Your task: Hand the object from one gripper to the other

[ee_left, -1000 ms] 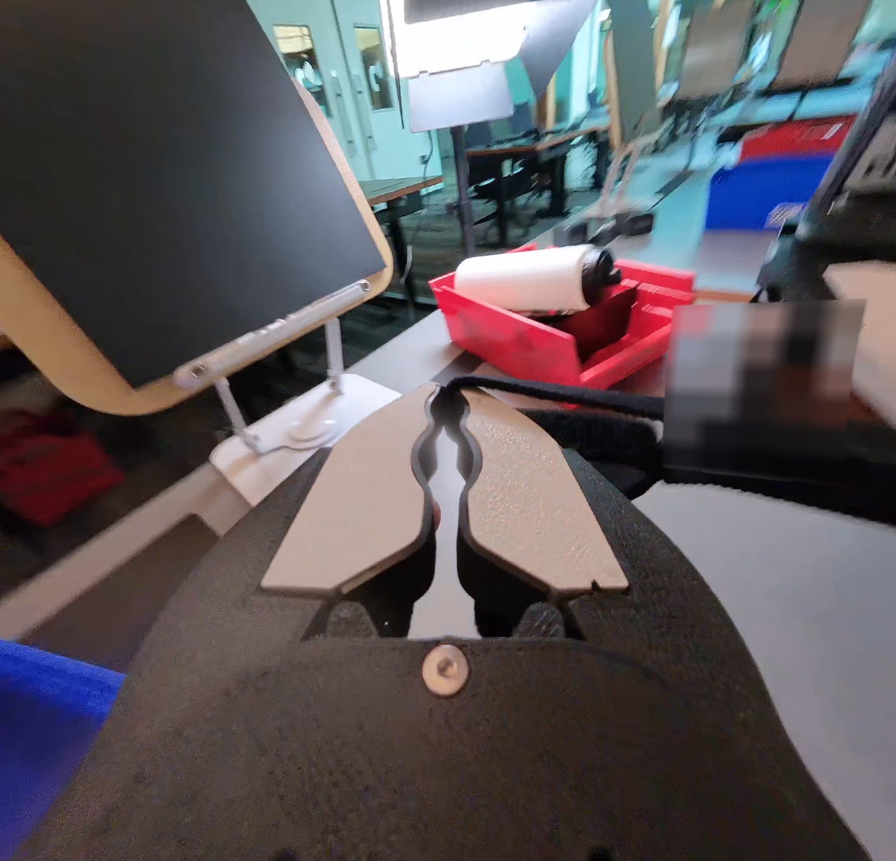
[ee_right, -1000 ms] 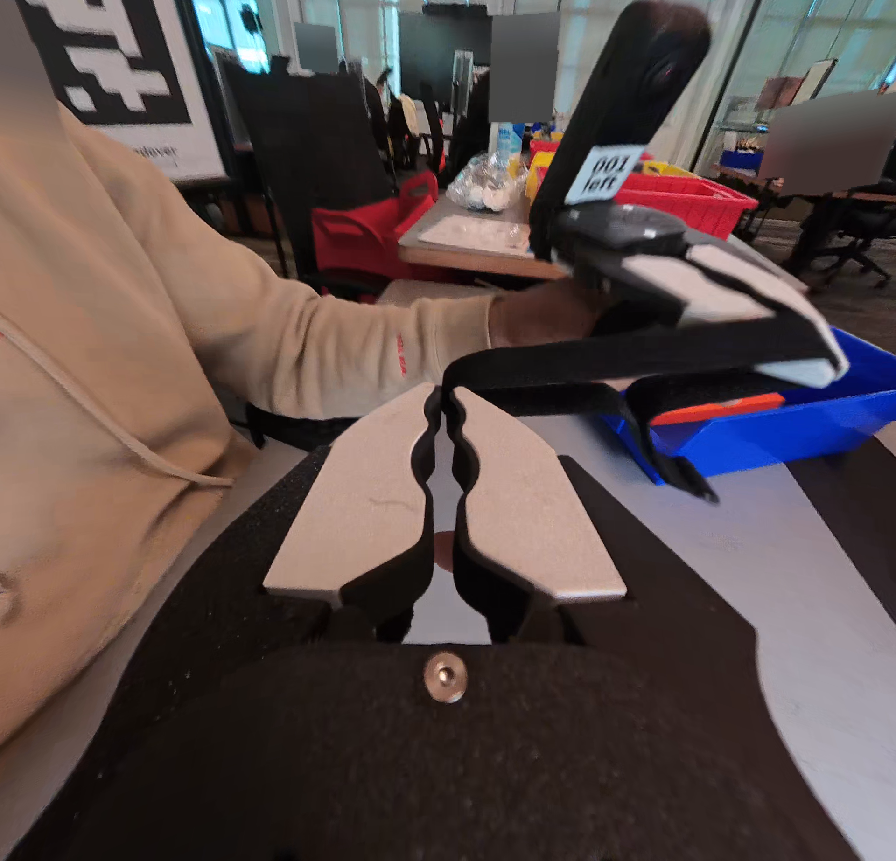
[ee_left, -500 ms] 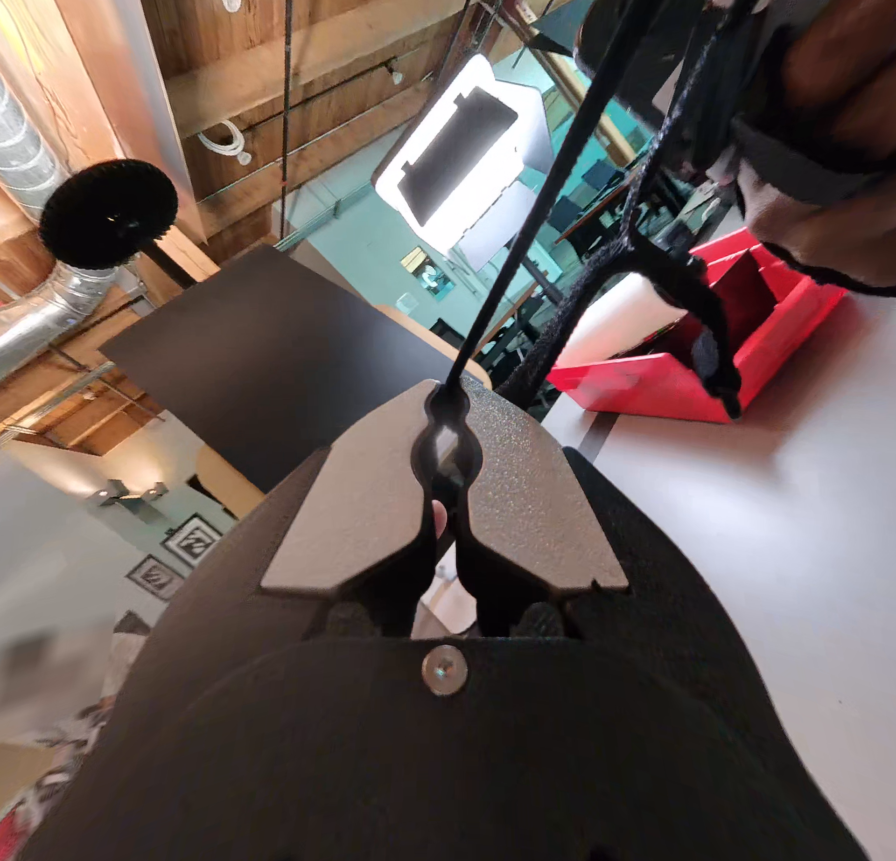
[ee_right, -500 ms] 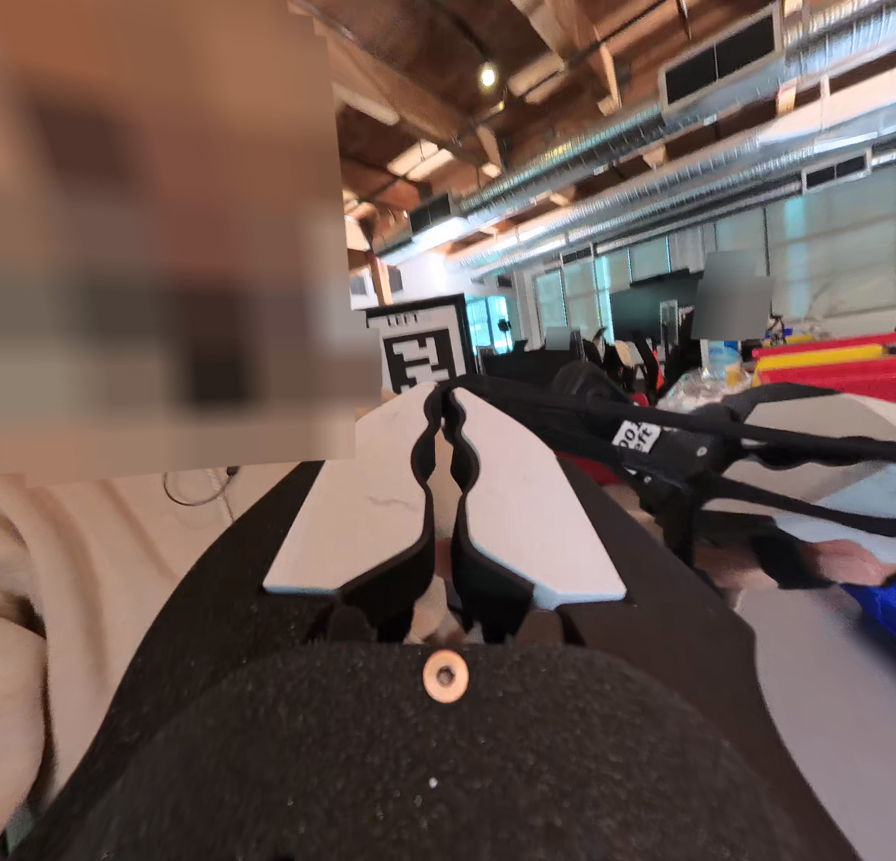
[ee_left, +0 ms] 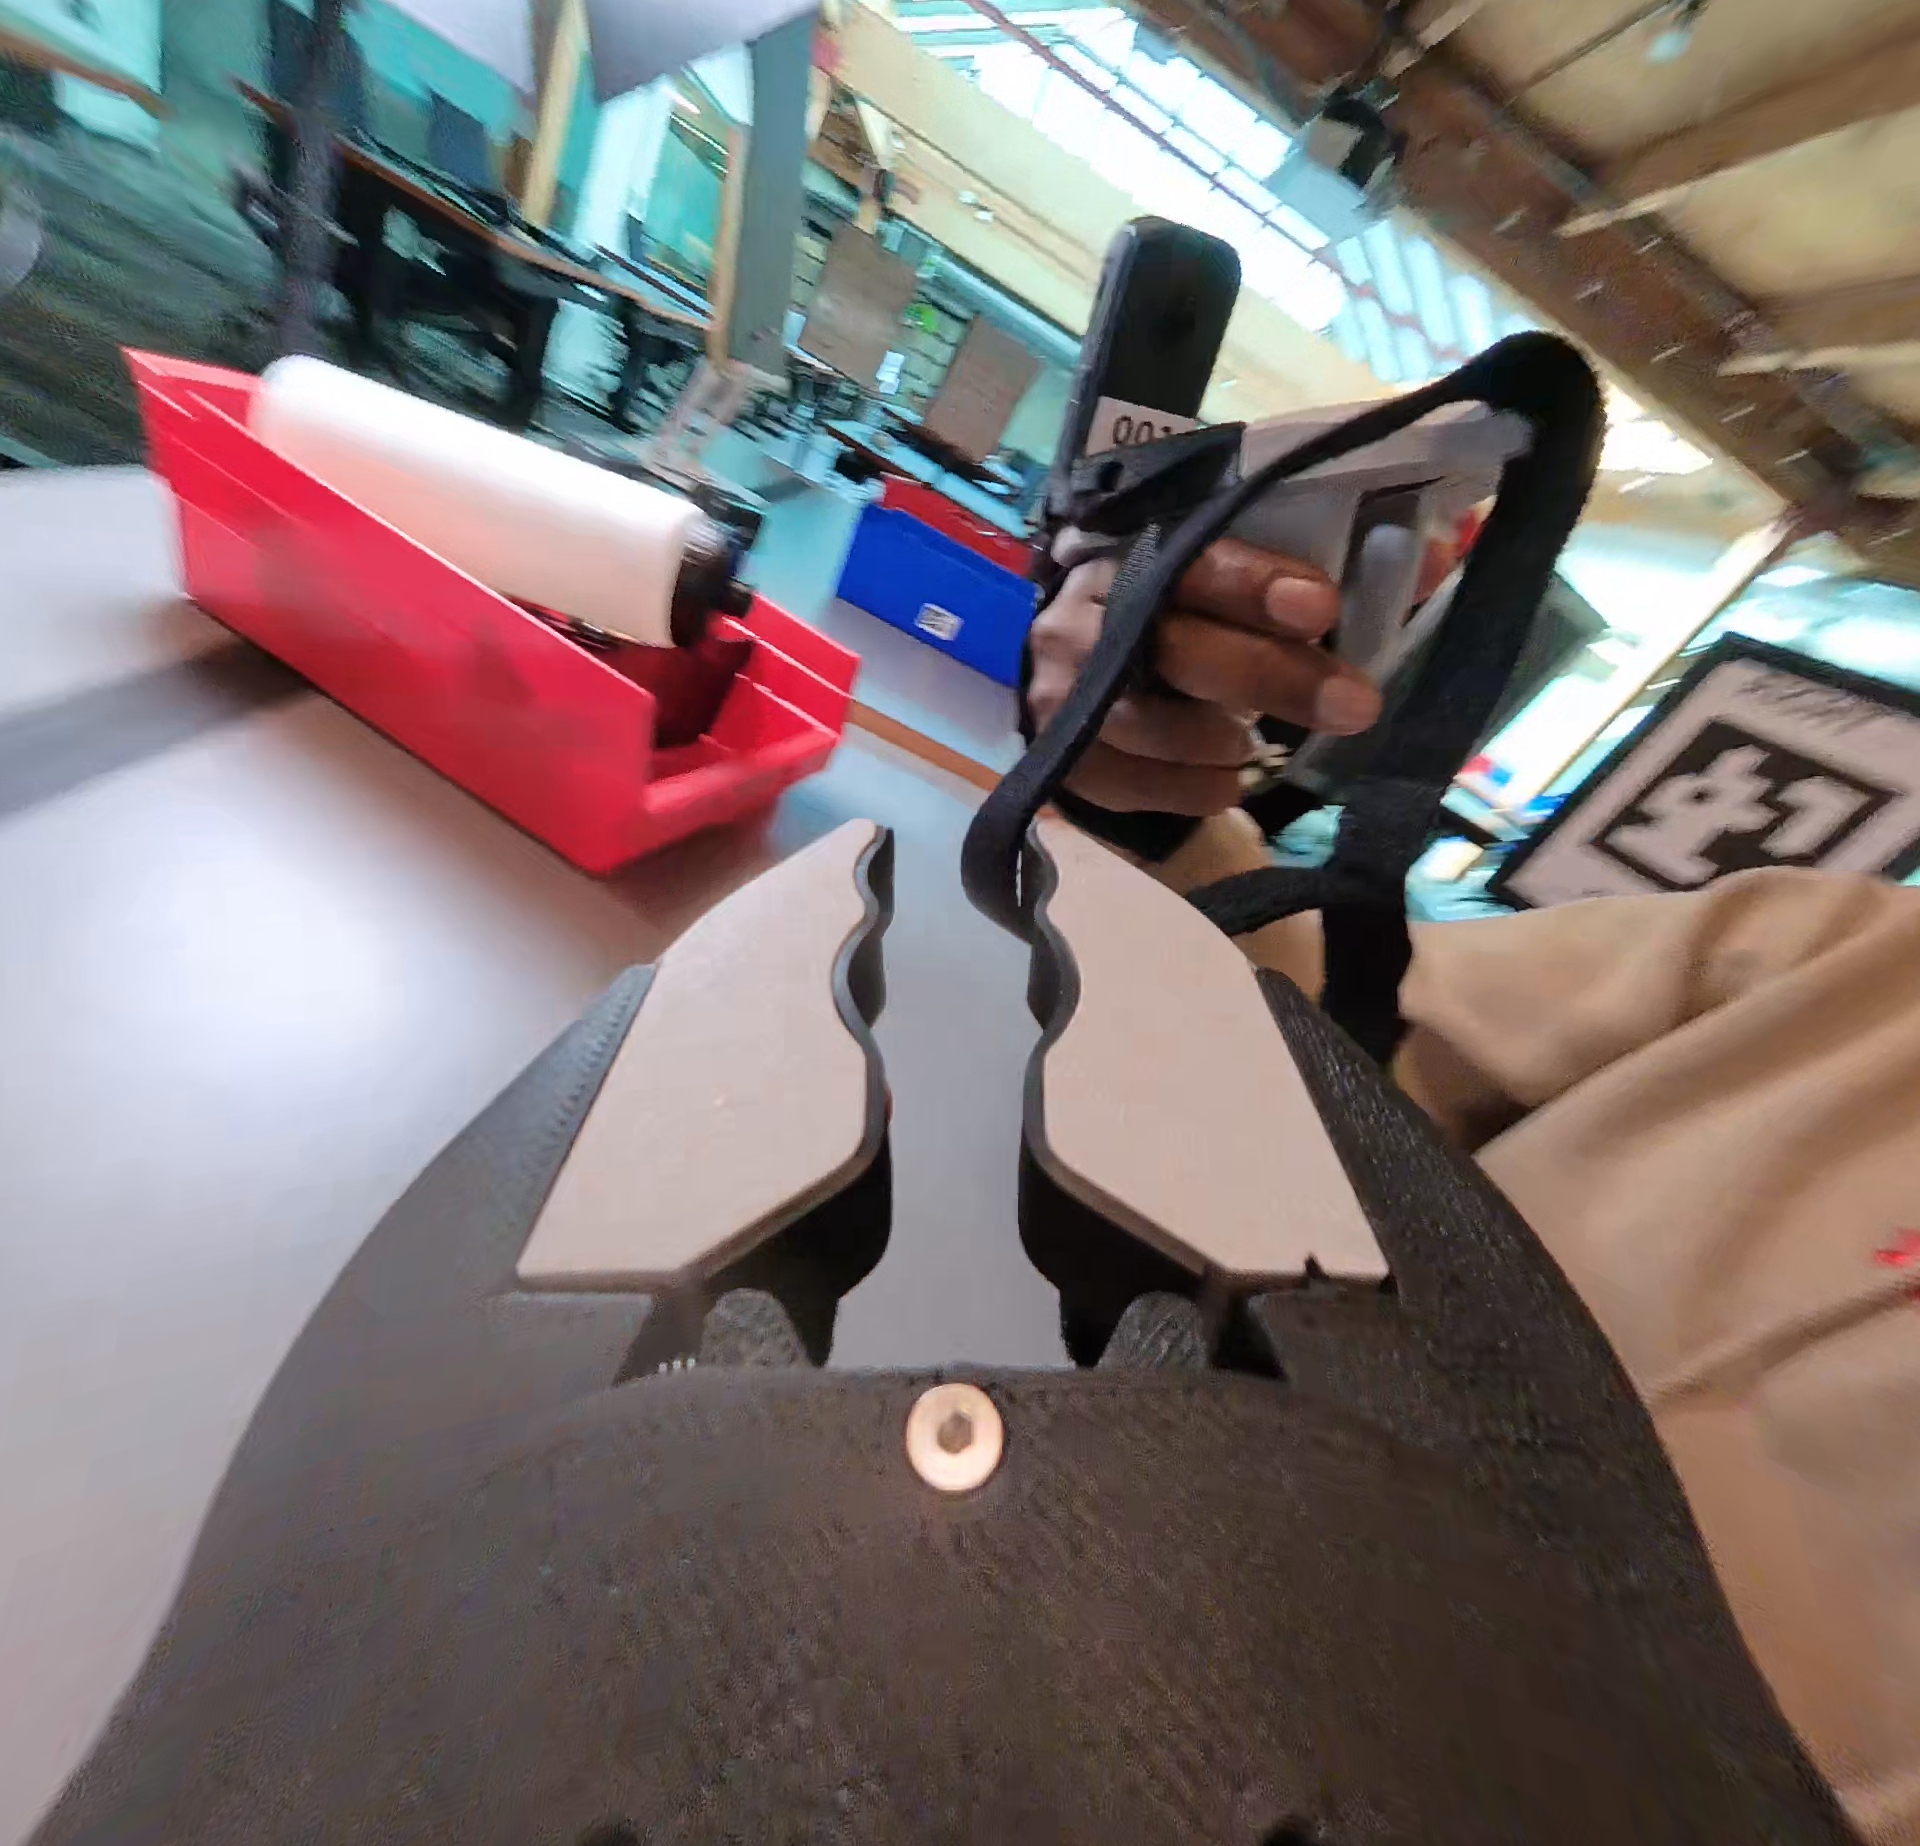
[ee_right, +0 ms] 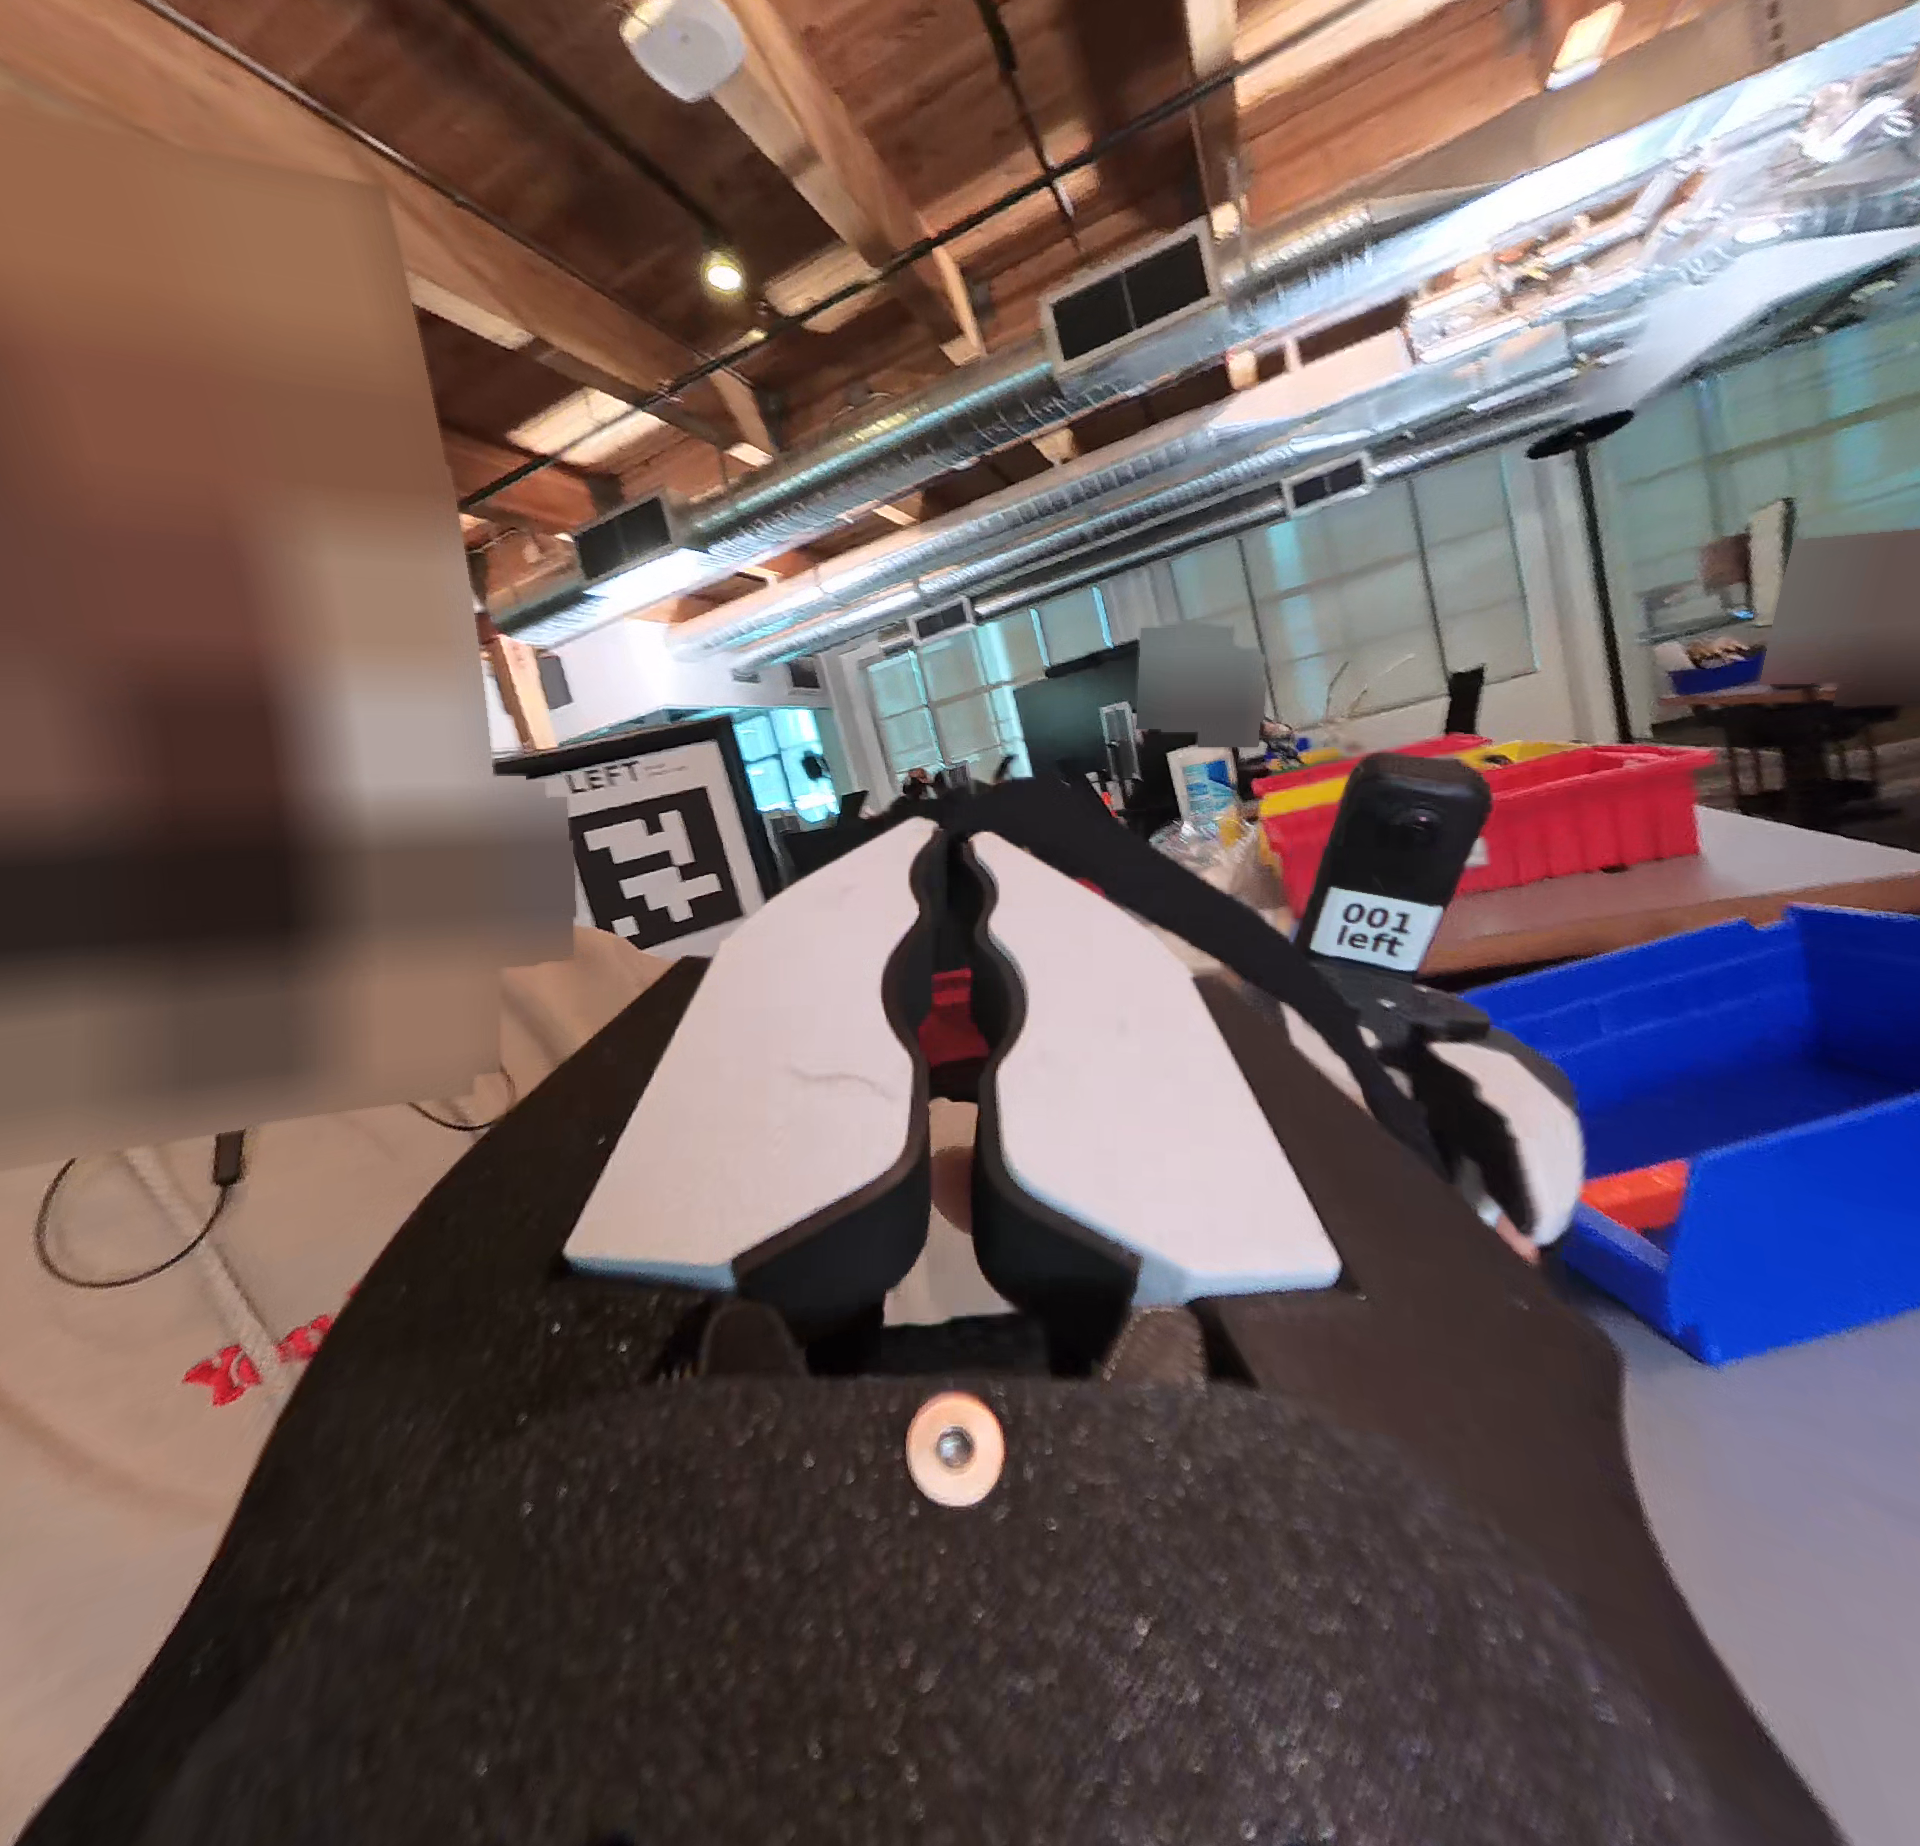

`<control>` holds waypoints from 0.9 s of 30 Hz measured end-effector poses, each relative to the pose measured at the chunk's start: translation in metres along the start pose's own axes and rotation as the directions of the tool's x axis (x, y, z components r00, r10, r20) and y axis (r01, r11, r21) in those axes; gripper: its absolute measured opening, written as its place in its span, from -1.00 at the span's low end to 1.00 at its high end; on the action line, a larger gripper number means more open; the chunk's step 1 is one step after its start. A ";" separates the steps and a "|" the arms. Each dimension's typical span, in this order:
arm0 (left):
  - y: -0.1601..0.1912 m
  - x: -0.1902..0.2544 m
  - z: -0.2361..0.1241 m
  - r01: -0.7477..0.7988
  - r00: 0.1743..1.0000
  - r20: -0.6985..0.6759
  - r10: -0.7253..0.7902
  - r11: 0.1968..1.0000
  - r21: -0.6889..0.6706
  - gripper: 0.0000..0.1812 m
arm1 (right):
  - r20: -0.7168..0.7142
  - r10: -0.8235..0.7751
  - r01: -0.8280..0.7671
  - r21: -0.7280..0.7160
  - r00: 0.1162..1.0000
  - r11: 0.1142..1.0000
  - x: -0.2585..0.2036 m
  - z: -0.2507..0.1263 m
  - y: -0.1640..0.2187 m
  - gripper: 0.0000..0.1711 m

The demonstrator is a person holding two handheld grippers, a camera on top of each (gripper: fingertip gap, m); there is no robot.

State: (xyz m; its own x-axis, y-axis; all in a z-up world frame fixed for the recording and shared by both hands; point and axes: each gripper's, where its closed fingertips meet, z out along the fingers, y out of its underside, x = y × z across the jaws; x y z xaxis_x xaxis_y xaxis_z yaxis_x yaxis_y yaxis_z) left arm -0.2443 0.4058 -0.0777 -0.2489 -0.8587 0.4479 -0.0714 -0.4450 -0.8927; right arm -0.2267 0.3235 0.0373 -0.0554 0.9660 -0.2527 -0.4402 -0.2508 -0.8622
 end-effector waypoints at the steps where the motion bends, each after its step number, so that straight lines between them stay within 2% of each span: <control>1: 0.004 0.003 0.003 0.060 0.997 -0.052 -0.061 0.998 -0.007 -0.72 | -0.034 -0.004 0.004 -0.011 0.999 1.000 0.005 0.000 0.001 -0.99; 4: 0.011 0.014 0.011 0.196 0.962 -0.189 -0.196 0.980 -0.022 -0.68 | -0.048 -0.018 0.018 -0.011 0.999 1.000 0.007 -0.002 0.001 -0.99; 10: 0.010 0.038 0.020 0.339 0.866 -0.374 -0.331 0.940 -0.048 -0.61 | -0.156 -0.135 0.132 -0.033 0.978 0.991 0.013 -0.011 -0.008 -0.99; 16: 0.007 0.038 0.029 0.336 0.894 -0.306 -0.327 0.942 -0.025 -0.63 | -0.232 -0.429 0.375 -0.240 0.873 0.895 0.008 -0.020 -0.006 -0.98; 20: 0.015 0.026 0.035 0.372 0.892 -0.269 -0.364 0.928 -0.020 -0.62 | -0.136 -0.414 0.379 -0.227 0.900 0.897 -0.007 -0.013 0.001 -0.99; 23: 0.009 0.026 0.030 0.401 0.870 -0.314 -0.381 0.916 0.001 -0.63 | -0.094 -0.396 0.359 -0.271 0.914 0.893 -0.008 -0.011 0.013 -0.99; 27: 0.013 0.038 0.031 0.348 0.880 -0.327 -0.345 0.936 -0.050 -0.63 | -0.059 -0.381 0.345 -0.317 0.923 0.884 -0.008 -0.009 0.025 -0.99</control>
State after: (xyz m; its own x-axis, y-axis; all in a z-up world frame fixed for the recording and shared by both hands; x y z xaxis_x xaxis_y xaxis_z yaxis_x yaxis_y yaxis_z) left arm -0.2252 0.3596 -0.0707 -0.5098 -0.5191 0.6860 -0.2018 -0.7030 -0.6820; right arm -0.2294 0.3087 0.0139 0.1694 0.9831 0.0695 -0.1241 0.0912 -0.9881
